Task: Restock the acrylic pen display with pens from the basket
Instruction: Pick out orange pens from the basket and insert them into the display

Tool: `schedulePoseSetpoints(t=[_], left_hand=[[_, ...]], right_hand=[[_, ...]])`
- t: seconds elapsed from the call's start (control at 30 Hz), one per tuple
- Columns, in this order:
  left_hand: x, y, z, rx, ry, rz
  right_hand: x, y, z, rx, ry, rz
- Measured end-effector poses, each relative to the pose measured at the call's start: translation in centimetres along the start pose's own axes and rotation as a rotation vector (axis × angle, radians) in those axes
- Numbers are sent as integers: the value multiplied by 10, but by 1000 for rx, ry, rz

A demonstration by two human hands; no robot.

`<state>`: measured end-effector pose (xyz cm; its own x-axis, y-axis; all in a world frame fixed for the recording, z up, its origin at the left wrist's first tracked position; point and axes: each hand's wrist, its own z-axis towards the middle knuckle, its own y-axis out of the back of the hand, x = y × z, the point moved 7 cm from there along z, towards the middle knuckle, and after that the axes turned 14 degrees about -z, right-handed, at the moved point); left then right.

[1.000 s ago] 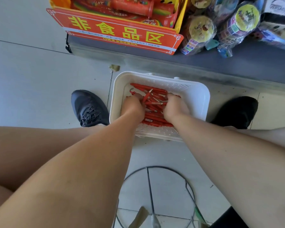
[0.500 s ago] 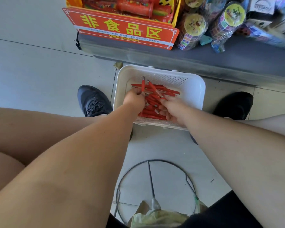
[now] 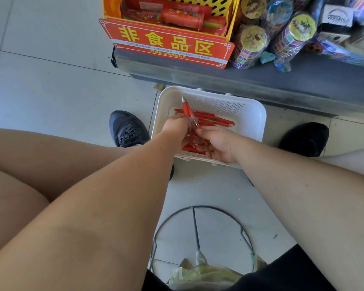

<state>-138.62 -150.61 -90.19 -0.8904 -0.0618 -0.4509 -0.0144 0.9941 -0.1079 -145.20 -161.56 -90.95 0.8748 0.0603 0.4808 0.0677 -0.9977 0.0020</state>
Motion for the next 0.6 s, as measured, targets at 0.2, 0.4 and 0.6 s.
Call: schedulePoseSetpoints(t=[0.2, 0.4, 0.6], left_hand=[[5, 4, 8, -41, -26, 116], [19, 14, 22, -130, 47, -47], [33, 9, 35, -154, 73, -120]], right_hand=[[11, -3, 9, -21, 21, -293], [5, 22, 21, -290, 114, -508], [-8, 35, 43, -338, 45, -654]])
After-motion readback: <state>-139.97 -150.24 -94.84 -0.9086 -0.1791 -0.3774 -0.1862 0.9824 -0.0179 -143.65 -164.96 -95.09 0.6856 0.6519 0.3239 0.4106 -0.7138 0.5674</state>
